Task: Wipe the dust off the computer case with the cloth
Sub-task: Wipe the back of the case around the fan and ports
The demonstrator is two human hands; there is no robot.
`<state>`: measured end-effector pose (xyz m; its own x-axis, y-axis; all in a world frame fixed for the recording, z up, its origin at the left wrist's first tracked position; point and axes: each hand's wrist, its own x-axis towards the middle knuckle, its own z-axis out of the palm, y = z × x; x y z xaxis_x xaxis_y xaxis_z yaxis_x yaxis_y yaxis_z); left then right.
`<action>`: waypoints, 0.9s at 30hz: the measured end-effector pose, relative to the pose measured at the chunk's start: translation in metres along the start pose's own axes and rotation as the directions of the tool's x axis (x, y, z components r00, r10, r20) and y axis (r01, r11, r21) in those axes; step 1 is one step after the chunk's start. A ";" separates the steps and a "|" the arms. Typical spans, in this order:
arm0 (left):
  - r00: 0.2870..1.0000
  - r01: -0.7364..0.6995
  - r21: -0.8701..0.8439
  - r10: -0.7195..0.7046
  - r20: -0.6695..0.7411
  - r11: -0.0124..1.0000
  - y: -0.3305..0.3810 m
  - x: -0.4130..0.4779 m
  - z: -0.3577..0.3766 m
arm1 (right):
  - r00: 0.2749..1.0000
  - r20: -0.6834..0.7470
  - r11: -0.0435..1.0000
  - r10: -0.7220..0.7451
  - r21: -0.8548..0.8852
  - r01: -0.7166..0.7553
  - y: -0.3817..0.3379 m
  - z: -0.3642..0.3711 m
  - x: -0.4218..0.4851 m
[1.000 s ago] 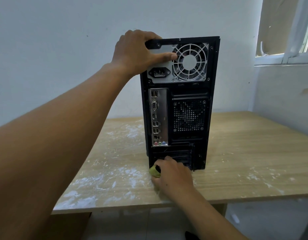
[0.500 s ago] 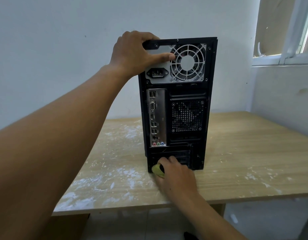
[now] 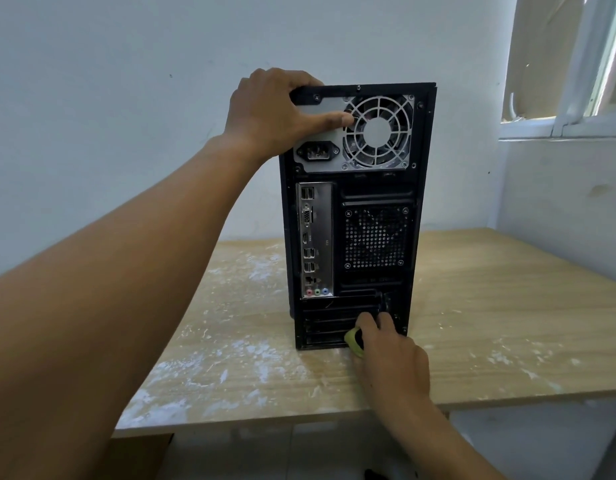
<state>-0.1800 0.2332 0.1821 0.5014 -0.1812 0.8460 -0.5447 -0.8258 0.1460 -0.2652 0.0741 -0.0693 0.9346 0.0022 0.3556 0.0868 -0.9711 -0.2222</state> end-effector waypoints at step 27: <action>1.000 0.010 0.002 -0.010 0.014 1.000 0.001 -0.002 -0.002 | 1.000 0.018 0.999 0.001 -0.050 0.000 -0.007 -0.004 0.001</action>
<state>-0.1827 0.2336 0.1816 0.5161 -0.1799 0.8374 -0.5382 -0.8287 0.1536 -0.2663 0.0803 -0.0635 0.9408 0.0054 0.3388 0.0693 -0.9818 -0.1771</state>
